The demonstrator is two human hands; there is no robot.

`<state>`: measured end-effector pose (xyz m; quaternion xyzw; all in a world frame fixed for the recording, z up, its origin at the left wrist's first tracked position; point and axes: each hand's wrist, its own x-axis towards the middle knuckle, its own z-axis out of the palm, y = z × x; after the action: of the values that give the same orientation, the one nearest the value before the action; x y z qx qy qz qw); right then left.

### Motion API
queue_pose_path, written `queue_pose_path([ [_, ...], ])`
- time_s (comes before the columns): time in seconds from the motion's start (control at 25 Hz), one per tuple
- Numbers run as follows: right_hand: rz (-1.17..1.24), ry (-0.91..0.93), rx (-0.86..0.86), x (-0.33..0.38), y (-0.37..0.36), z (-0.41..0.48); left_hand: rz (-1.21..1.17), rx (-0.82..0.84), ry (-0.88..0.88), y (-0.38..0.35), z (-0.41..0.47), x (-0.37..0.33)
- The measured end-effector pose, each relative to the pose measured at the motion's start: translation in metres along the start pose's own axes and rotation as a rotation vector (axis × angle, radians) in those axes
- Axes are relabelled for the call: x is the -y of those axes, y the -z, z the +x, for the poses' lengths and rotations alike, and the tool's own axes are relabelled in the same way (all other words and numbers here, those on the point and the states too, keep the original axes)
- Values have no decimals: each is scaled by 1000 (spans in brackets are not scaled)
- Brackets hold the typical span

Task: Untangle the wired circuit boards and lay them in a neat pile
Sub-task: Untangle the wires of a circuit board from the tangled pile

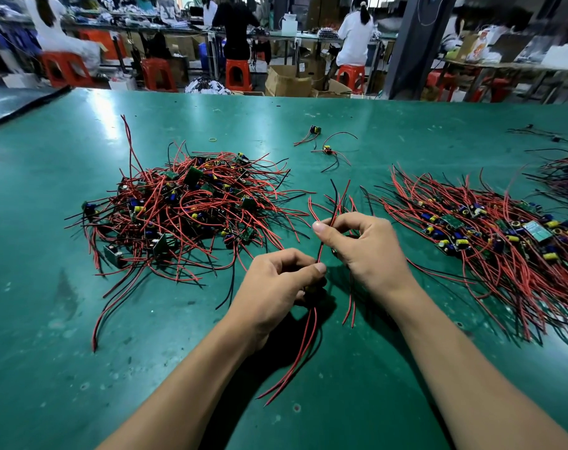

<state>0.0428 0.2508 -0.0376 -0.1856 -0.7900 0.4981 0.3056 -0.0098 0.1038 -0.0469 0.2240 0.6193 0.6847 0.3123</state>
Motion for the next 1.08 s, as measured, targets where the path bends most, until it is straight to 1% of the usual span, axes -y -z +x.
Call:
queue_pose_path([
  [0.2,-3,-17,-145,-9,4,7,81,94,4,1,-4,-2],
  [0.32,42,-22,-193,-8,5,8,27,92,32,3,-5,-5],
  [0.4,154,-70,-198,-6,5,8,-23,71,43,3,-4,-5],
  [0.48,380,-199,-180,-1,3,8,-42,59,45,3,-5,-4],
  [0.56,599,-364,-139,6,4,7,-33,60,40,3,-5,-3],
  [0.68,798,-542,-68,15,7,8,-1,71,26,4,-4,-3],
  [0.76,851,-581,-40,18,9,9,30,80,11,4,-4,-2],
  [1.08,991,-621,20,20,16,10,30,54,15,4,-3,-3],
])
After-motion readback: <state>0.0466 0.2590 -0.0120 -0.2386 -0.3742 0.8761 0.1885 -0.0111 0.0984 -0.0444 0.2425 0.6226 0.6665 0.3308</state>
